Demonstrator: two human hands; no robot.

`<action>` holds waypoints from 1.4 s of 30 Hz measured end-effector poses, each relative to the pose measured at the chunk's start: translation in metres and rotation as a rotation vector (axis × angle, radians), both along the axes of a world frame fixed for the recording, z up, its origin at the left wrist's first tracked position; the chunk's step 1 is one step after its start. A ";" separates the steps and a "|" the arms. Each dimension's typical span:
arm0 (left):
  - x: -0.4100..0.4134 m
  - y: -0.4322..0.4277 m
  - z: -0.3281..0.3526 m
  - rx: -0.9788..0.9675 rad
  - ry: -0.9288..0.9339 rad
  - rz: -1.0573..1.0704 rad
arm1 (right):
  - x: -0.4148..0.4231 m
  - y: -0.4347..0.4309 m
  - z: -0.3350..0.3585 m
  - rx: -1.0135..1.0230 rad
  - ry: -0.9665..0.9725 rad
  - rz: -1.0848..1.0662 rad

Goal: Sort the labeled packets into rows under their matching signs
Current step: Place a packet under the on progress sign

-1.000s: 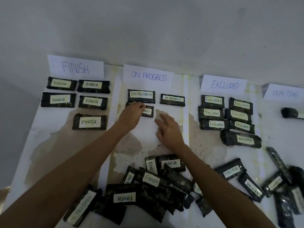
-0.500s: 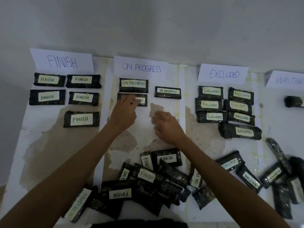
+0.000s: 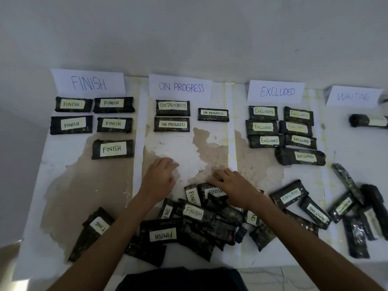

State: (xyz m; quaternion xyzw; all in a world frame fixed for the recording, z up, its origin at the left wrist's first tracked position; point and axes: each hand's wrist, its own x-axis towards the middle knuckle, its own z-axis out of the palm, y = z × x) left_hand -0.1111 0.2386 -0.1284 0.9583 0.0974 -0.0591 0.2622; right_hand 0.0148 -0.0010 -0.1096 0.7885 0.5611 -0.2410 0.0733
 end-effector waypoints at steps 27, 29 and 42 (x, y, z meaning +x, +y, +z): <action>-0.133 0.154 0.011 0.054 0.042 0.540 | -0.069 0.282 0.014 0.481 0.095 -0.061; -0.144 0.172 0.007 0.068 0.075 0.591 | -0.080 0.319 0.010 0.497 0.117 -0.048; -0.168 0.202 -0.017 0.108 0.110 0.633 | -0.113 0.409 -0.039 0.406 0.151 0.053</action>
